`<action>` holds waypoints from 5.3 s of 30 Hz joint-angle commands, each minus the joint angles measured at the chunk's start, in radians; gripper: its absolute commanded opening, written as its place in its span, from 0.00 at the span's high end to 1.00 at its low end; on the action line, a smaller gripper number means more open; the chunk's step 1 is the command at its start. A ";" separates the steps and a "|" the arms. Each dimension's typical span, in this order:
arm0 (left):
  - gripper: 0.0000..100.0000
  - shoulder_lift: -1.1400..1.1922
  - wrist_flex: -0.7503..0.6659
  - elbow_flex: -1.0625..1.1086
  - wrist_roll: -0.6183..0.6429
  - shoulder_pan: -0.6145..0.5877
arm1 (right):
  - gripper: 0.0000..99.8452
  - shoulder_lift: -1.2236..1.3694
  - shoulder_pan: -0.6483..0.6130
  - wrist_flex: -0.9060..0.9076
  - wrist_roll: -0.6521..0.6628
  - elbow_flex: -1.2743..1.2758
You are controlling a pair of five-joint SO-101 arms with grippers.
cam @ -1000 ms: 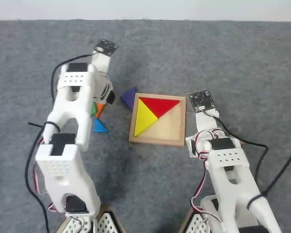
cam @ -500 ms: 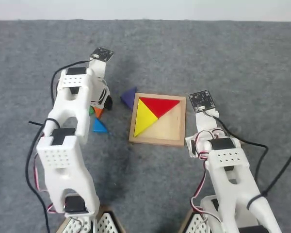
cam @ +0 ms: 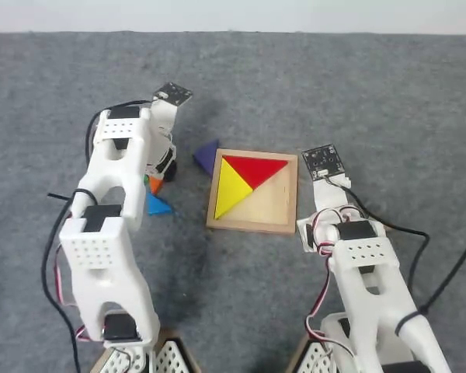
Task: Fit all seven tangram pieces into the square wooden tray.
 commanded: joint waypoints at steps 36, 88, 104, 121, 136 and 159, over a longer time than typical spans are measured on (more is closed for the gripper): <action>0.82 0.087 0.147 -0.137 0.071 0.123 | 0.99 -0.022 0.013 -0.022 -0.011 -0.008; 0.82 -0.170 -0.083 0.104 -0.005 0.051 | 0.99 -0.022 0.013 -0.036 -0.011 -0.008; 0.82 -0.405 -0.253 0.432 -0.009 0.109 | 0.99 -0.022 0.013 -0.036 -0.011 -0.008; 0.82 -0.215 -0.198 0.275 -0.028 0.060 | 0.99 -0.022 0.015 -0.036 -0.011 -0.008; 0.84 -0.377 -0.178 0.338 -0.014 0.091 | 0.99 -0.022 0.015 -0.036 -0.011 -0.008; 0.84 -0.127 -0.084 0.174 -0.020 0.052 | 0.99 -0.022 0.015 -0.036 -0.011 -0.008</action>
